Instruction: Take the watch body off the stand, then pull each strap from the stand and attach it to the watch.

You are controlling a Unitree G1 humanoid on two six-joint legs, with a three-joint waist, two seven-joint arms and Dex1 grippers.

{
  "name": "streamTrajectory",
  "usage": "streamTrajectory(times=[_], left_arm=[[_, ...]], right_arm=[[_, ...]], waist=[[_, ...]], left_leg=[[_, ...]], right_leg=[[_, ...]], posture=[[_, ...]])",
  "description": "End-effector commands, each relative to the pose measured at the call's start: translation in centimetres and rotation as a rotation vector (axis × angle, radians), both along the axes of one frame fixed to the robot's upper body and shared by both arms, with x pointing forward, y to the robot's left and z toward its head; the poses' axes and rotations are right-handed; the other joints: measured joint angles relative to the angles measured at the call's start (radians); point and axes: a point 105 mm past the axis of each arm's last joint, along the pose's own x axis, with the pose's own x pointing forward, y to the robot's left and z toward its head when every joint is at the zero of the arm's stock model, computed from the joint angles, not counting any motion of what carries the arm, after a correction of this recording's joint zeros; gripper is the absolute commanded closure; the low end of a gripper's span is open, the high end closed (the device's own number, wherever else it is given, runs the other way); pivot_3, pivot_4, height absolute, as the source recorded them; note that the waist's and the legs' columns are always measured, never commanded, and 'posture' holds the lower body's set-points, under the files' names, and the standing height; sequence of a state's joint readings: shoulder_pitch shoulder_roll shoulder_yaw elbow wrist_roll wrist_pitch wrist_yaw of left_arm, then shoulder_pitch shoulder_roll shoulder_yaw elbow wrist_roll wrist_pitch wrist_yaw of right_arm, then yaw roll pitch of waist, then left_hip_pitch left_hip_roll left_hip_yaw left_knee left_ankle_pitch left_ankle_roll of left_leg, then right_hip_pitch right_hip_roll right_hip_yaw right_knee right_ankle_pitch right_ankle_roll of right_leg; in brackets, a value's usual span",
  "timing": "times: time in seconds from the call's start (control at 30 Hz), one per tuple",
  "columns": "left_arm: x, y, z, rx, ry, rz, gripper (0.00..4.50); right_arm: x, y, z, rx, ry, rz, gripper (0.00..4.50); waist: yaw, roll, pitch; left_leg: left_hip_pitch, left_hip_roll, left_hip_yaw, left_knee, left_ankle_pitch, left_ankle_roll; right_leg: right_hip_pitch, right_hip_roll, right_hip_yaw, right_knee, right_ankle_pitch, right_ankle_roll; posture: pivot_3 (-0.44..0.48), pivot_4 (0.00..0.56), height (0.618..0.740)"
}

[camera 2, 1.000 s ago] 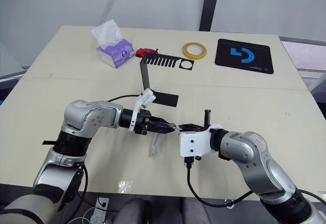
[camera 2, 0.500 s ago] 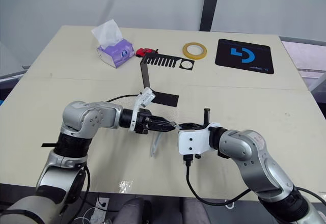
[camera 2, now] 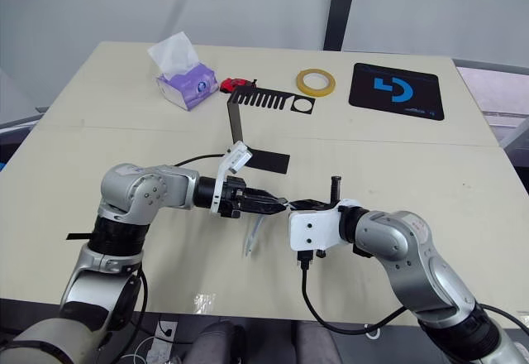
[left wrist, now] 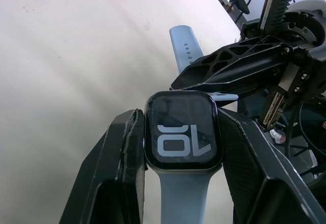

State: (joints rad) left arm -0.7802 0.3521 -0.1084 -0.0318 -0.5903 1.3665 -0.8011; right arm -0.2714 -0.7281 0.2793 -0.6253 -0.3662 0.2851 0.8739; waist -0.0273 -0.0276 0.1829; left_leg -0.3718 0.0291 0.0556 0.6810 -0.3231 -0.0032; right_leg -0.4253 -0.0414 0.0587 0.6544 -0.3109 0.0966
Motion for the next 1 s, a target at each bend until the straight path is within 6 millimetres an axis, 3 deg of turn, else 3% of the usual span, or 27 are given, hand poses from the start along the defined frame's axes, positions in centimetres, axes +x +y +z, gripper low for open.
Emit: streamTrajectory(times=[0.03,1.0], left_arm=[[-1.45,-1.46,1.59,-0.063,-0.038,-0.104,2.81],[-1.21,-1.24,1.19,-0.055,-0.045,-0.090,2.81]], right_arm=[[-0.12,0.56,0.74,0.010,-0.034,0.023,4.50],[0.07,0.15,0.96,-0.005,-0.047,0.003,4.50]], waist=[[0.000,0.000,0.000],[0.000,0.000,0.000]], left_leg=[[0.000,0.000,0.000,0.000,0.000,0.000],[0.000,0.000,0.000,0.000,0.000,0.000]], right_leg=[[0.000,0.000,0.000,0.000,0.000,0.000],[0.000,0.000,0.000,0.000,0.000,0.000]], posture=[[0.000,0.150,0.738],[0.000,0.150,0.738]])
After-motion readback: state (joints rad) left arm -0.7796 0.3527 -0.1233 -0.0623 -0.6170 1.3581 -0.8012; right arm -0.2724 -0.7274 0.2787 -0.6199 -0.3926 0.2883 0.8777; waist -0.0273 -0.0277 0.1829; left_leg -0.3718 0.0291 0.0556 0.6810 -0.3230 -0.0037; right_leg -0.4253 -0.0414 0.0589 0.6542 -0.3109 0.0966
